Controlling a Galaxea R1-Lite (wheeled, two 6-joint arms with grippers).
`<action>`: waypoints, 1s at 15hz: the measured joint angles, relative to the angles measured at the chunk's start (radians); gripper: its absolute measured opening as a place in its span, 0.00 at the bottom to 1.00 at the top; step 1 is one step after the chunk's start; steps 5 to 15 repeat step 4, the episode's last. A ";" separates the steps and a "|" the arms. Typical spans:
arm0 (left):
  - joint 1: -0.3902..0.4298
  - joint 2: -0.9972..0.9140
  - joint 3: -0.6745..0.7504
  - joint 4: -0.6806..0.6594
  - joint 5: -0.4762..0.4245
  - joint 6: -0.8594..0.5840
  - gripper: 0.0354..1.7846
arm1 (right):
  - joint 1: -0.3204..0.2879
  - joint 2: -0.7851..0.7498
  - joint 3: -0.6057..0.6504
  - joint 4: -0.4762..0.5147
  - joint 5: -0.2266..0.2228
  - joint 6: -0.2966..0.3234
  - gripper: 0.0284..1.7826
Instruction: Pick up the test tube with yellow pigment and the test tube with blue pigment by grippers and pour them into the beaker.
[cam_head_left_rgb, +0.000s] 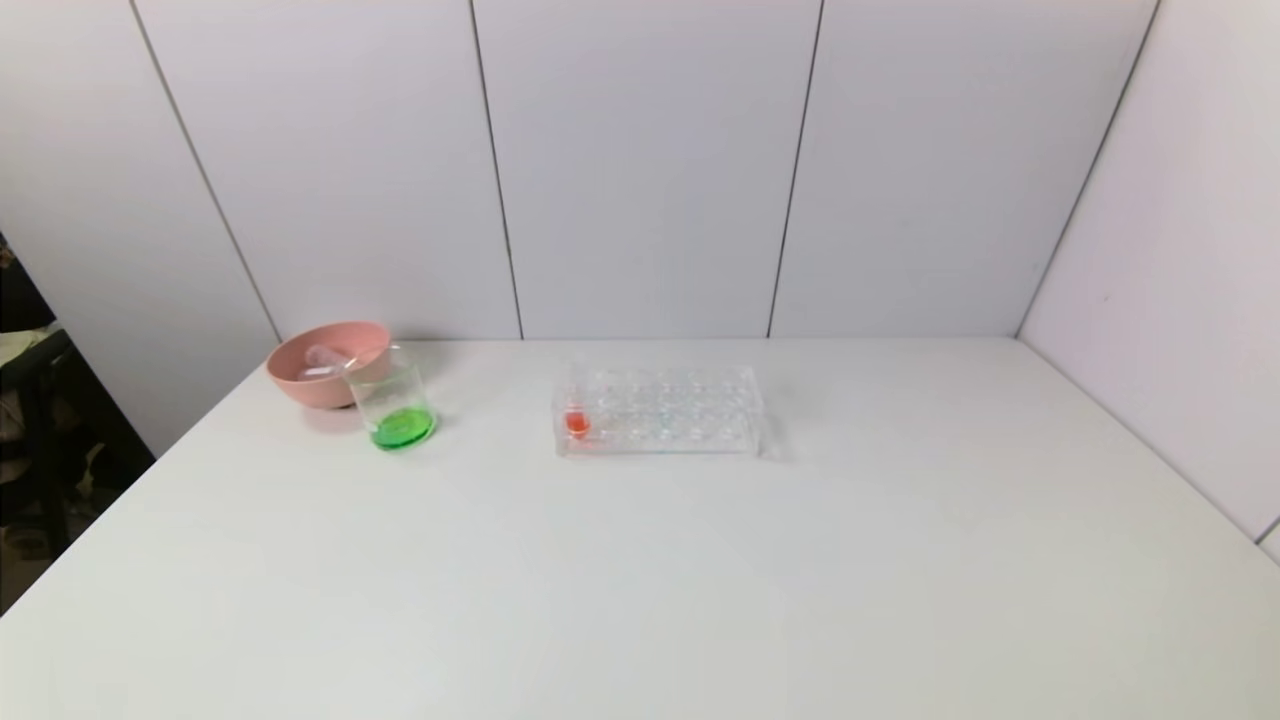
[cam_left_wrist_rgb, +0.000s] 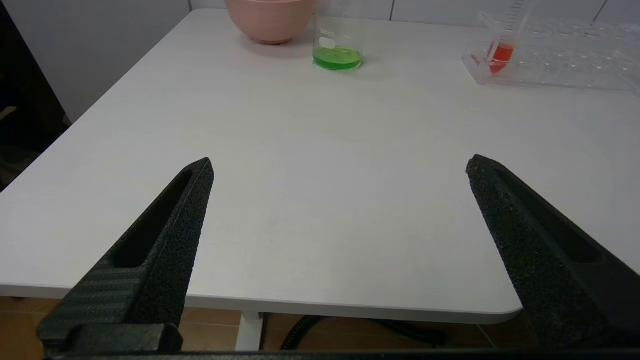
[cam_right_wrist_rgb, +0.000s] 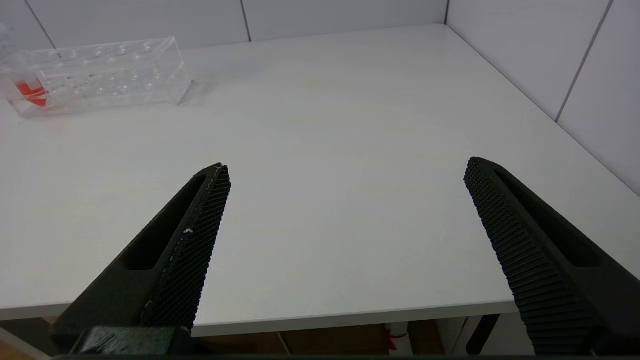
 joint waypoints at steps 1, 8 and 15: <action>0.000 0.000 0.000 0.000 0.000 0.000 0.99 | 0.000 0.000 0.000 0.000 0.000 0.000 0.96; 0.000 0.000 0.000 0.000 0.000 0.000 0.99 | 0.000 0.000 0.000 0.000 0.000 0.000 0.96; 0.000 0.000 0.000 0.000 0.000 0.000 0.99 | 0.000 0.000 0.000 0.000 0.000 0.000 0.96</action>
